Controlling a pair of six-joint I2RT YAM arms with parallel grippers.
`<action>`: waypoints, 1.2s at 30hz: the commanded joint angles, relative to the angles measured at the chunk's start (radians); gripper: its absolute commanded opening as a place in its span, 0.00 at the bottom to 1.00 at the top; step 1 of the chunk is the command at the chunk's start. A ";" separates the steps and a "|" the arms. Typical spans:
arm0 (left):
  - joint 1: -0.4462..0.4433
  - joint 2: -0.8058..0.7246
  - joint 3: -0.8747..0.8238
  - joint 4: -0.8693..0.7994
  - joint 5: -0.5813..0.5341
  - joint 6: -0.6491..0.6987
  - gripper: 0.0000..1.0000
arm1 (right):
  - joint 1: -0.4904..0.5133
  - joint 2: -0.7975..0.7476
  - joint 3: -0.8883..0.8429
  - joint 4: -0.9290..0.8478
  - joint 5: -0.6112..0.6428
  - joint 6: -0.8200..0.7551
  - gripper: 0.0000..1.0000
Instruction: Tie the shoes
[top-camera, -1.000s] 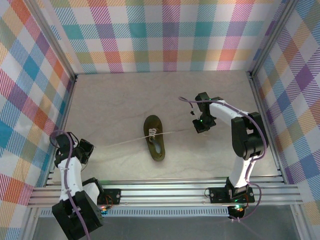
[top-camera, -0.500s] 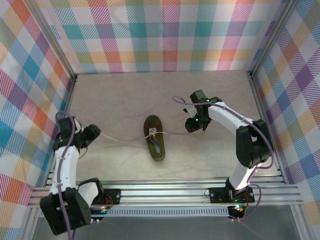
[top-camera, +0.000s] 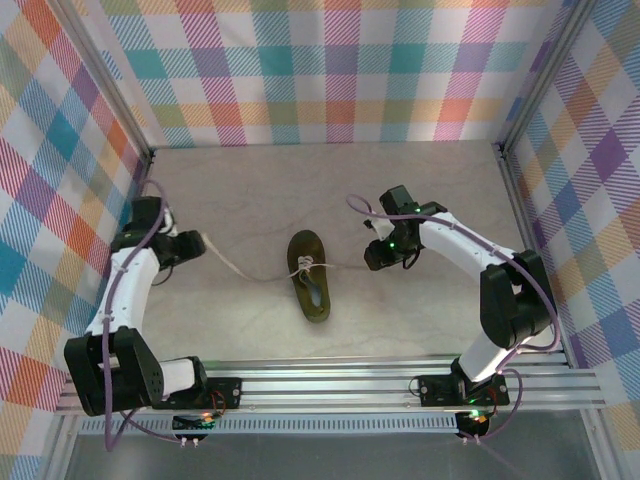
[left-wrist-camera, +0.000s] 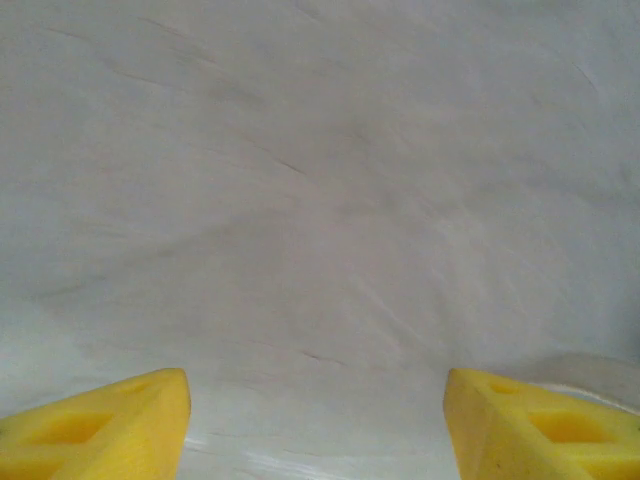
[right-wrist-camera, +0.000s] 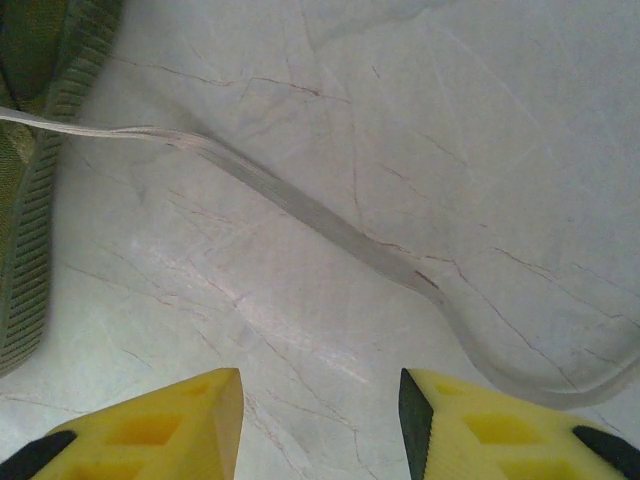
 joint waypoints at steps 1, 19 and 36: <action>0.146 -0.056 0.037 -0.094 -0.030 -0.002 0.69 | 0.008 0.007 0.002 0.020 -0.033 0.016 0.46; 0.208 0.041 0.420 -0.305 -0.020 0.149 0.66 | 0.020 0.044 0.057 0.037 -0.075 -0.004 0.45; -0.403 0.100 0.029 -0.010 0.354 0.824 0.60 | 0.048 0.067 0.050 0.094 -0.092 0.051 0.45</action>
